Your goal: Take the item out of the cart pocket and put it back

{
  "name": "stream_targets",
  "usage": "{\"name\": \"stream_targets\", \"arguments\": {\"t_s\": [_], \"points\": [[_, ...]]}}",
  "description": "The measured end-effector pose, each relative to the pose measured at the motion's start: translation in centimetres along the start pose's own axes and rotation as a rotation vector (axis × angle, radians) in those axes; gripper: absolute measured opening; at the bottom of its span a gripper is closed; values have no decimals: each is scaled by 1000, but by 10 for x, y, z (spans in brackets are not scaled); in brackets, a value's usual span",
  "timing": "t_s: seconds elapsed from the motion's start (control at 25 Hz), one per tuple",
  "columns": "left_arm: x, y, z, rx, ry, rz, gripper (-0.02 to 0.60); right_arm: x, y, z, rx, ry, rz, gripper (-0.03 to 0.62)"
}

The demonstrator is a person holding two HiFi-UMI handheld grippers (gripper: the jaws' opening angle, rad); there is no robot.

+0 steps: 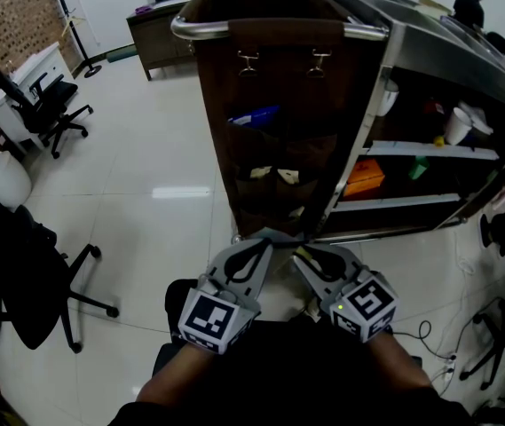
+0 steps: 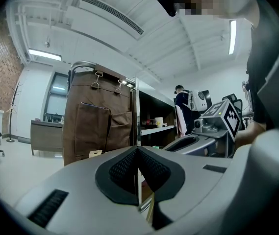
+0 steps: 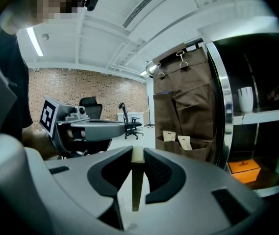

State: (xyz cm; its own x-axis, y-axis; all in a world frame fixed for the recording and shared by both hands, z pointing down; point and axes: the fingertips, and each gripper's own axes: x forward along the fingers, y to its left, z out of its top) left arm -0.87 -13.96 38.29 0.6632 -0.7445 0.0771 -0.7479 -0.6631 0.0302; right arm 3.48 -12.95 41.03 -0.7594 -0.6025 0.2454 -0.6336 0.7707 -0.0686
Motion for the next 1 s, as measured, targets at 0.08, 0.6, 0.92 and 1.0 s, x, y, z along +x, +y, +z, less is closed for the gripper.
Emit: {"name": "stream_targets", "arguments": {"t_s": [0.08,0.6,0.92,1.0], "points": [[0,0,0,0,0,1,0,0,0,0,0,1,0,89],[1,2,0,-6,-4,10,0,-2,-2,1,5,-2,3,89],[3,3,-2,-5,-1,11,0,-6,-4,8,-2,-14,12,89],[4,3,-2,-9,-3,10,0,-9,-3,12,-7,-26,20,89]]}}
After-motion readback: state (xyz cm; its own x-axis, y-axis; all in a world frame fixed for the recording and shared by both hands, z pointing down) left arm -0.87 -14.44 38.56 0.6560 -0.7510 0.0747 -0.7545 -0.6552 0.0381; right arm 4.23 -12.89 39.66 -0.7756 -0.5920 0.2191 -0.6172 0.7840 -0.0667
